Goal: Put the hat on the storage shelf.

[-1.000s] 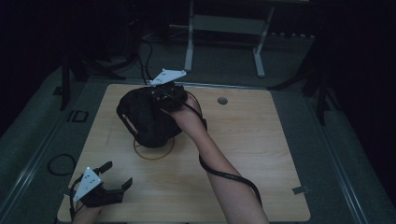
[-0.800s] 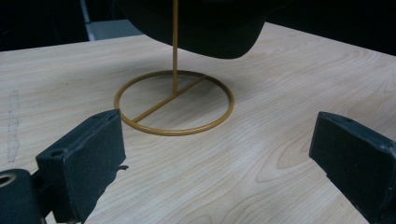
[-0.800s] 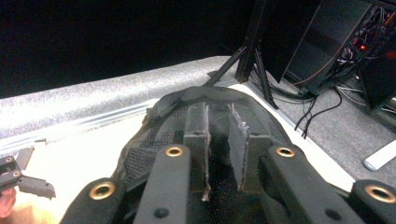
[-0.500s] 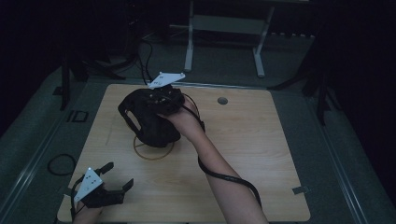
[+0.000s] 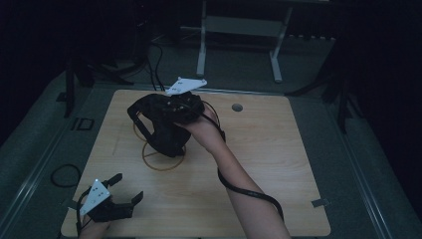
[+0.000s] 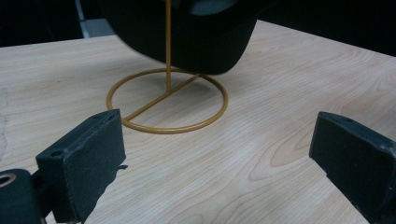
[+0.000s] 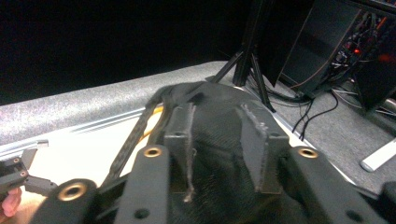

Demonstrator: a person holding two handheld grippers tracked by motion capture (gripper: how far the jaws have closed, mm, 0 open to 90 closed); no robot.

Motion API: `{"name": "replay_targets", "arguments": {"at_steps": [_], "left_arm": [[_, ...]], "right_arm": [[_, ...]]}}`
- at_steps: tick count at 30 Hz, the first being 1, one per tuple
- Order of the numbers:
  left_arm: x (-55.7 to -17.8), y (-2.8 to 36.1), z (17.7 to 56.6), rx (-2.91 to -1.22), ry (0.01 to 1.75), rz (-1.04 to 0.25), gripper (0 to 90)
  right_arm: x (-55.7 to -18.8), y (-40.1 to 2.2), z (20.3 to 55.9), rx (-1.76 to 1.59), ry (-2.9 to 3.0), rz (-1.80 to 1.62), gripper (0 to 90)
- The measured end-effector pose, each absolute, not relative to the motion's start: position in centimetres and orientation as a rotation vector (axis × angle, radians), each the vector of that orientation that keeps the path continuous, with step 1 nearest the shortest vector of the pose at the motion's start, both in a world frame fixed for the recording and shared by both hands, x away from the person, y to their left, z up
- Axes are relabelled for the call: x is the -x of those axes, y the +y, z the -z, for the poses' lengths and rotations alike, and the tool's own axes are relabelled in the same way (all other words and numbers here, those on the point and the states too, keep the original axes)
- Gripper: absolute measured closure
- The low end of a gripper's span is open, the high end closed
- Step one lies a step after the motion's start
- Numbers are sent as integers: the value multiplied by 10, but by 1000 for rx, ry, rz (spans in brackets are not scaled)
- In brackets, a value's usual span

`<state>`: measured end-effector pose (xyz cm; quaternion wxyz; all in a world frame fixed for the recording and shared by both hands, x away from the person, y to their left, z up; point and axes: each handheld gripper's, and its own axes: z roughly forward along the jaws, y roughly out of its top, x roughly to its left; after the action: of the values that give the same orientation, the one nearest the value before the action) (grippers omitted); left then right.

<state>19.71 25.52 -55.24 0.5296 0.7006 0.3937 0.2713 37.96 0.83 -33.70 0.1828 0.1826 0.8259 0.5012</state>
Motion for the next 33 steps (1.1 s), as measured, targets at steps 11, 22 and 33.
{"name": "replay_targets", "arguments": {"at_steps": [11, 22, 33], "left_arm": [[-198, 254, 553, -1671, 942, -637, 38], [-199, 253, 553, -1670, 942, -635, 38], [-199, 251, 555, -1673, 941, -630, 38]], "right_arm": [[-373, -22, 342, -532, 2338, -1432, 452], [-361, -49, 351, -529, 2386, -1443, 274], [-355, -81, 379, -558, 2438, -1480, 137]]}}
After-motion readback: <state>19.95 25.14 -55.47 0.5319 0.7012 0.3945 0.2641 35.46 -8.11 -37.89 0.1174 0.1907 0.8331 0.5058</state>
